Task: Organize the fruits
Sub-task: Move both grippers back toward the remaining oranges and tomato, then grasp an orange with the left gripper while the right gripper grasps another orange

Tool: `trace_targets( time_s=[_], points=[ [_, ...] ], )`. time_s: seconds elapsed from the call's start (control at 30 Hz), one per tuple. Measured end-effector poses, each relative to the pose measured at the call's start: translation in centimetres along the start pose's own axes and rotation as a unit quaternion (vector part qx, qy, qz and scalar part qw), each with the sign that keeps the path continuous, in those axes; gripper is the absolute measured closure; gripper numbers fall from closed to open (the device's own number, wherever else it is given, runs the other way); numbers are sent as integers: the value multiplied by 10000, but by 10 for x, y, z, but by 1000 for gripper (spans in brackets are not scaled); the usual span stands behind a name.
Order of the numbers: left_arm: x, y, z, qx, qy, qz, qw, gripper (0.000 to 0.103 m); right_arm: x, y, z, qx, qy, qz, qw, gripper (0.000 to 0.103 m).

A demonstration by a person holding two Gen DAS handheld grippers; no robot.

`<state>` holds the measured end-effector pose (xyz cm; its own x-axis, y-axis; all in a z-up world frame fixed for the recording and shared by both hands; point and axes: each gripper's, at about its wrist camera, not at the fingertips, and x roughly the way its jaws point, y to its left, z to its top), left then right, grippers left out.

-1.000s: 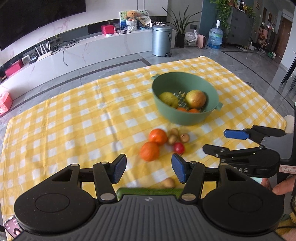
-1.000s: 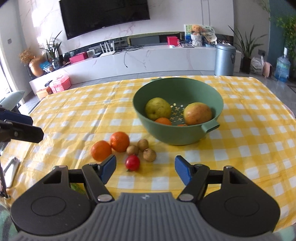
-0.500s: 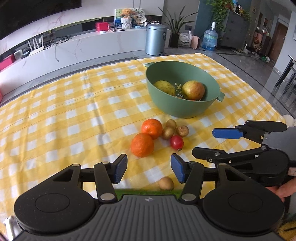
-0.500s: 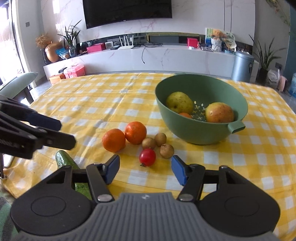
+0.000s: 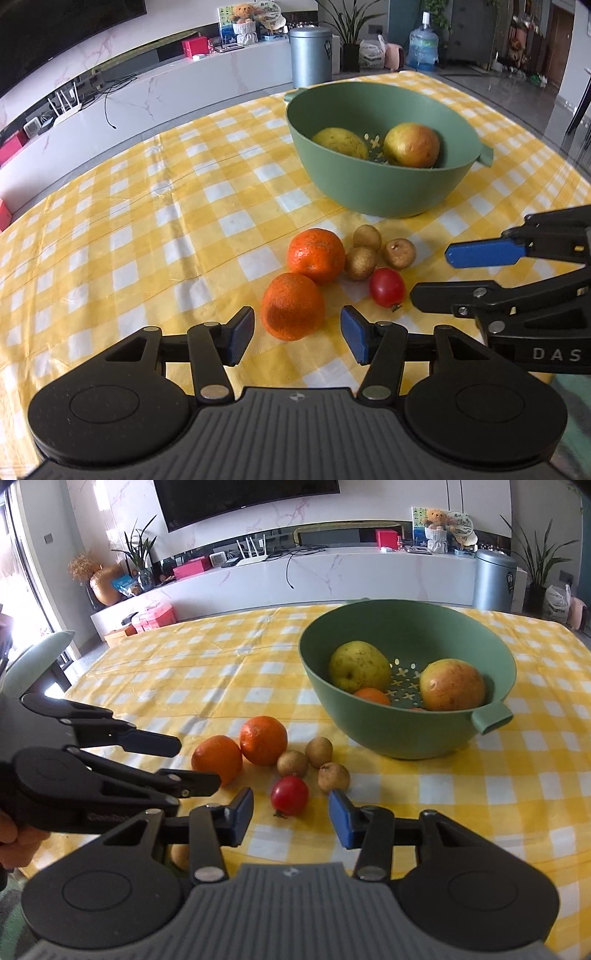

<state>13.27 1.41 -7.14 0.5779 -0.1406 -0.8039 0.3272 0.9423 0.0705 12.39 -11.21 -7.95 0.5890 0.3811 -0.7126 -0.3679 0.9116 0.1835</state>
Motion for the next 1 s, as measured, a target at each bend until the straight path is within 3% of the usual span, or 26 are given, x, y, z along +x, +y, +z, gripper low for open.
trace_targets(
  time_s=[0.17,0.3,0.5,0.77,1.0],
  points=[
    [10,-1,2,39,6,159,9999,40,7,-4,1,-38,16,16,10000,59],
    [14,-2,2,6,12,95,10000,52,12,-3,1,-134,49,-3,9999,59],
    [12,-3,-3,20,-82,64,9999,57,18,3,2,-358,70,-48,9993,59],
    [-1,16,-8,-649,-88,184,9977,58,23,21,10,-977,-53,-148,9951,60],
    [-15,43,-9,-1318,-131,290,9908,58,35,43,22,-1656,-191,-211,9858,60]
  ],
)
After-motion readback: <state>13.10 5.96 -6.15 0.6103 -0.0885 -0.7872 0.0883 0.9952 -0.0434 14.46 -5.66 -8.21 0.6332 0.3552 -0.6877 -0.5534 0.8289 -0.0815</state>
